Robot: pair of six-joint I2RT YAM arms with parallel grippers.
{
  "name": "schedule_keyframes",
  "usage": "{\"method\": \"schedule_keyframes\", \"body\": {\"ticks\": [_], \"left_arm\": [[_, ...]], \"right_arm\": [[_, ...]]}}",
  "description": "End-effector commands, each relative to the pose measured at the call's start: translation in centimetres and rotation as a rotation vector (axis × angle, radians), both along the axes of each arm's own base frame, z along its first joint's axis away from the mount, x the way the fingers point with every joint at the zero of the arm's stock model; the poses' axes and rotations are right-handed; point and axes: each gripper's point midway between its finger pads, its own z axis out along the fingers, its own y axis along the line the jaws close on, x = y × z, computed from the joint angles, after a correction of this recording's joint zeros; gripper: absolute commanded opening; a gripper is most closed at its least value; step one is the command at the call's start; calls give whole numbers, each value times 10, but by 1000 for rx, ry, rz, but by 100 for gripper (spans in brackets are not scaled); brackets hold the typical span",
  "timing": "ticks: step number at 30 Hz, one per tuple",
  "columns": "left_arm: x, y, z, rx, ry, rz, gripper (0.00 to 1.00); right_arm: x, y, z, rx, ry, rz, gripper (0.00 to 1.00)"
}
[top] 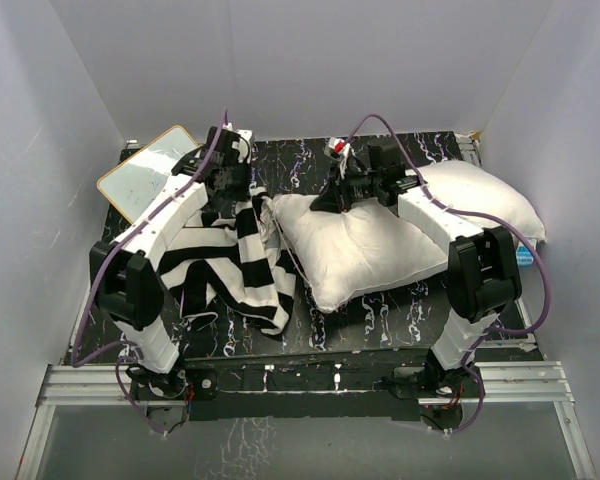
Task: Put the pillow into the pillowcase
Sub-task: Pick up the pillowcase from the center of the board, then stuff the pillow into the pillowcase.
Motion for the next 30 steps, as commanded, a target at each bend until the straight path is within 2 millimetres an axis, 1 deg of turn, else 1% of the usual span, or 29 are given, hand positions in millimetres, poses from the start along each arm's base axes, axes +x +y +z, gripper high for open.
{"method": "schedule_keyframes", "body": {"ticks": [1, 3, 6, 11, 14, 16, 17, 19, 21, 23, 24, 27, 29, 30], "left_arm": [[-3, -16, 53, -133, -105, -47, 0], [-6, -21, 59, -165, -117, -66, 0], [-13, -30, 74, -226, -141, -111, 0], [-30, -27, 101, -261, -213, -128, 0], [-49, -31, 118, -311, -243, -185, 0], [-66, -33, 125, -346, -251, -226, 0], [-76, -32, 131, -361, -261, -241, 0], [-93, -28, 134, -377, -268, -247, 0], [-110, -22, 125, -383, -243, -233, 0], [-125, -19, 106, -391, -181, -221, 0], [-133, -19, 94, -400, -142, -220, 0], [-152, -23, 61, -447, -36, -209, 0], [-161, -25, 43, -472, 14, -196, 0], [-164, -25, 40, -483, 22, -191, 0]], "right_arm": [[-19, 16, 60, 55, -188, 123, 8], [-26, 25, 61, 42, -203, 146, 8], [-39, 42, 53, 11, -213, 190, 8], [-60, 62, 44, -18, -233, 253, 8], [-68, 70, 35, -49, -238, 256, 8], [-63, 72, 25, -90, -233, 209, 8], [-60, 71, 17, -109, -221, 181, 8], [-56, 65, -5, -157, -188, 138, 8], [-58, 58, -27, -200, -157, 118, 8], [-64, 54, -41, -213, -140, 124, 8], [-66, 53, -44, -212, -138, 129, 8], [-75, 55, -39, -181, -148, 163, 8], [-83, 59, -34, -154, -154, 199, 8], [-87, 61, -33, -147, -159, 216, 8]]}}
